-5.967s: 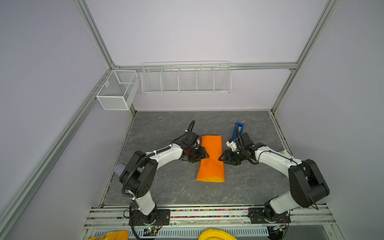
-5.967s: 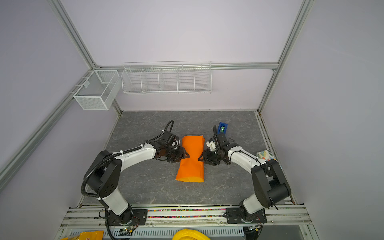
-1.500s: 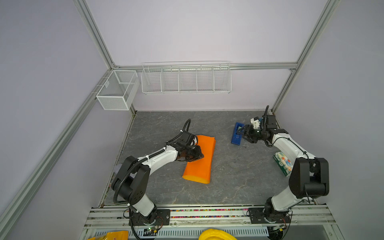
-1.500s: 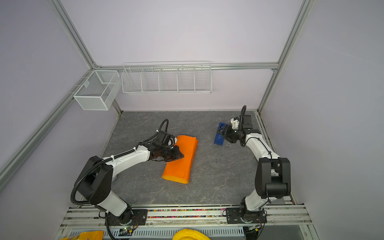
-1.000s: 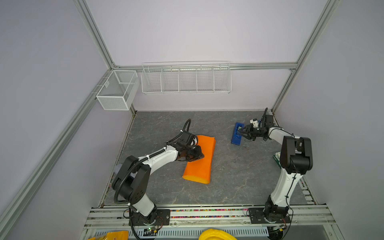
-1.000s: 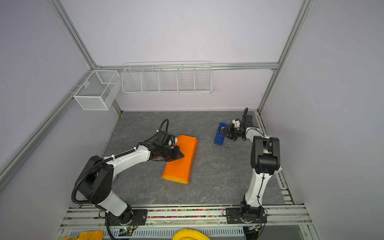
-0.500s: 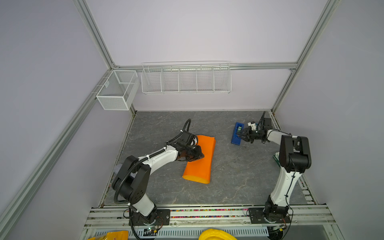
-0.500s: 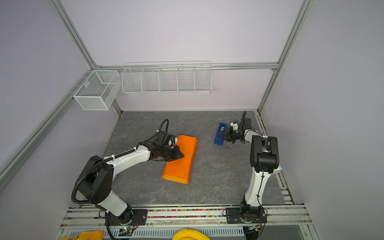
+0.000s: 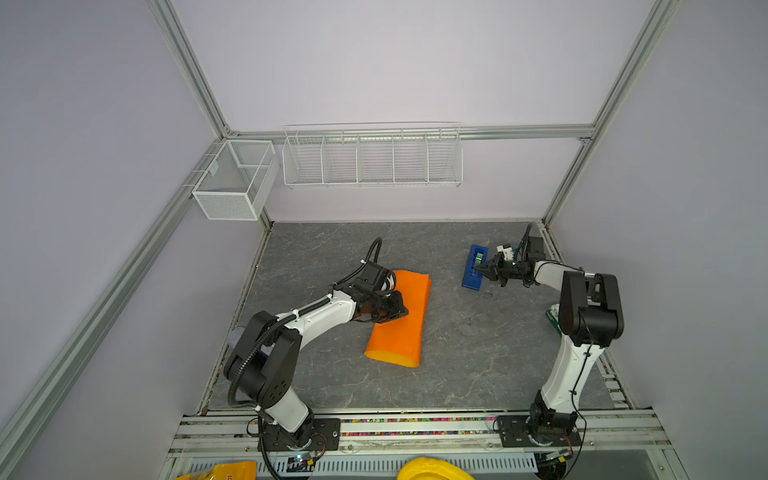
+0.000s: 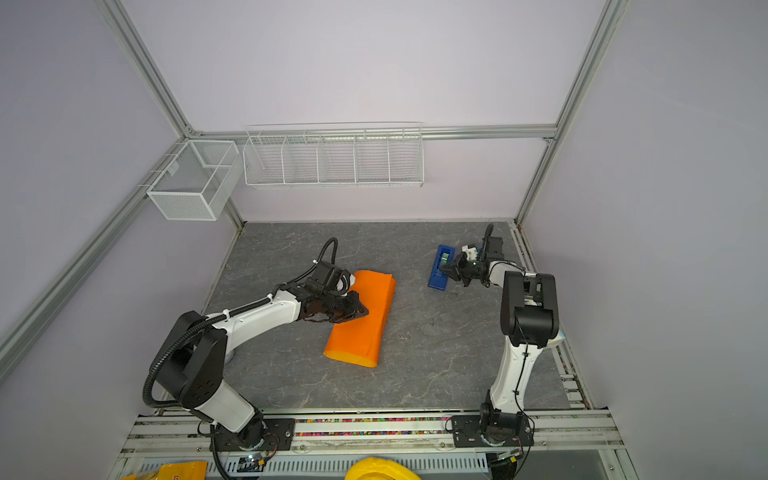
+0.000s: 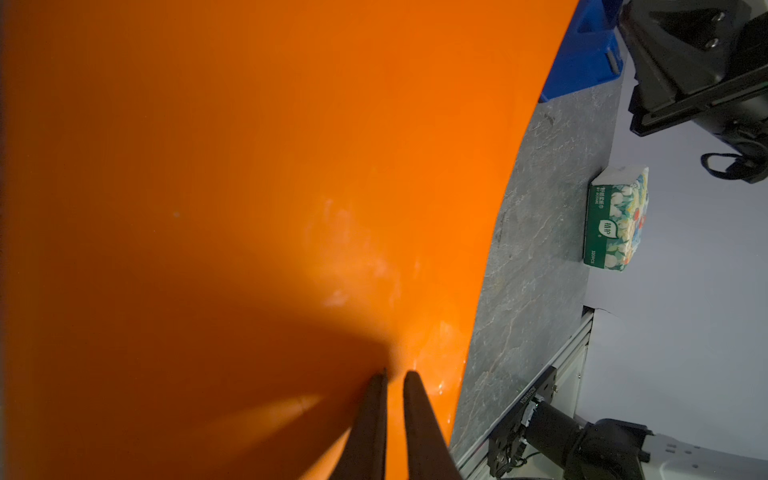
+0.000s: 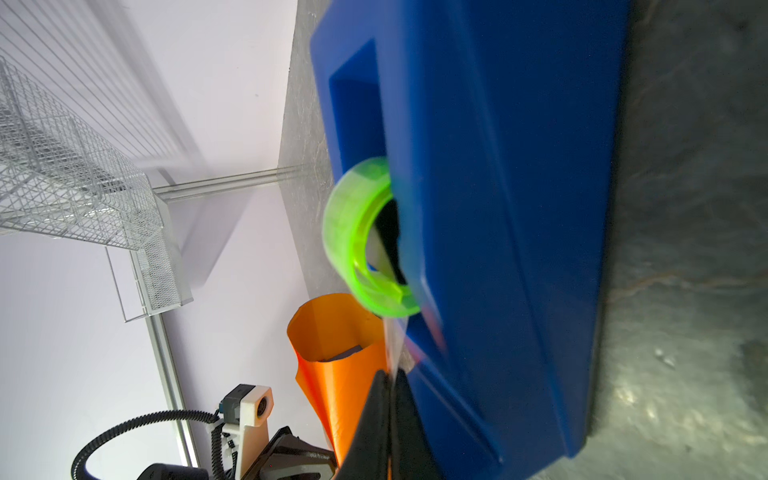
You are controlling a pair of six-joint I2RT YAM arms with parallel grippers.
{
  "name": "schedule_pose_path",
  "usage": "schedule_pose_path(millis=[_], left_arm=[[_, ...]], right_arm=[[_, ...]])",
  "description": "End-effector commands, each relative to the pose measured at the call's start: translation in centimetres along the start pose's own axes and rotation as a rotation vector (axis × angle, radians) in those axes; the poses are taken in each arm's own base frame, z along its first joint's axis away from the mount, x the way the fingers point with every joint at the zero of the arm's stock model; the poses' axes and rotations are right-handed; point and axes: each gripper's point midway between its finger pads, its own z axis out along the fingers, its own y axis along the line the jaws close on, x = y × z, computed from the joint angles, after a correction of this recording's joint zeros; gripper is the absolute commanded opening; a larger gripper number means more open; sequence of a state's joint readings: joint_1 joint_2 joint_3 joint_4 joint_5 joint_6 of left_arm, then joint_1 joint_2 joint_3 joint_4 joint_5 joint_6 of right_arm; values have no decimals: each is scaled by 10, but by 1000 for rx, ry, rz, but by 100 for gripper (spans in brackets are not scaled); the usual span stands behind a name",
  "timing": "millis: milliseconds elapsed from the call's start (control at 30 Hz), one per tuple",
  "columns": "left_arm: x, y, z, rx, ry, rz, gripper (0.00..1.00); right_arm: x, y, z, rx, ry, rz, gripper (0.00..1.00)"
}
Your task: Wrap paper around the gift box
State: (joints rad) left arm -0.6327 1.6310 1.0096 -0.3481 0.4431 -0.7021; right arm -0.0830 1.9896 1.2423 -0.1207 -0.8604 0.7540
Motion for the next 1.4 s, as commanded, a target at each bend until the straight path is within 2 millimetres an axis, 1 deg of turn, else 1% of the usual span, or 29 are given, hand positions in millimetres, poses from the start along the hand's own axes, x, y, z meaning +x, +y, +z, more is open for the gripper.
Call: schedule_pose_path(millis=[0, 133, 233, 400, 500, 600, 667, 733, 800, 933, 967, 1000, 1033, 1100, 1167, 1267, 1333, 1367], left_arm=[[36, 56, 17, -184, 114, -75, 12], [37, 56, 16, -184, 114, -74, 12], [37, 56, 16, -184, 116, -73, 12], [38, 56, 15, -183, 117, -73, 12], [38, 56, 15, -186, 118, -73, 12], [38, 57, 15, -191, 118, -72, 12], [38, 58, 15, -192, 119, -74, 12], [37, 57, 15, -191, 117, -73, 12], [38, 58, 16, -191, 119, -75, 12], [39, 59, 15, -196, 120, -75, 12], [39, 59, 15, -194, 119, -74, 12], [39, 58, 14, -195, 117, -76, 12], [39, 59, 14, -196, 118, -76, 12], [39, 58, 14, -194, 118, -76, 12], [39, 58, 13, -195, 118, -74, 12], [38, 58, 13, -198, 119, -73, 12], [38, 57, 13, -195, 118, -72, 11], [38, 56, 12, -195, 118, -72, 11]], right_arm=[[11, 36, -18, -53, -17, -54, 7], [33, 38, -23, -47, 4, -55, 7], [54, 34, -24, -37, 27, -50, 7], [86, 21, -23, -14, 62, -38, 7], [99, 9, -19, 8, 82, -30, 7], [107, -4, -14, 33, 95, -20, 7], [109, -14, -10, 47, 110, -12, 7], [108, -28, -4, 75, 121, -1, 7], [108, -47, 1, 132, 129, 23, 7], [106, -86, -3, 244, 110, 78, 7], [105, -92, -4, 254, 105, 91, 7], [102, -94, -6, 252, 99, 93, 7], [100, -93, -8, 248, 92, 89, 7], [105, -92, -14, 249, 82, 76, 7], [102, -81, -22, 254, 53, 31, 7], [103, -56, -33, 211, 24, -45, 7], [109, -32, -37, 164, 36, -119, 7], [116, -20, -37, 150, 61, -155, 7]])
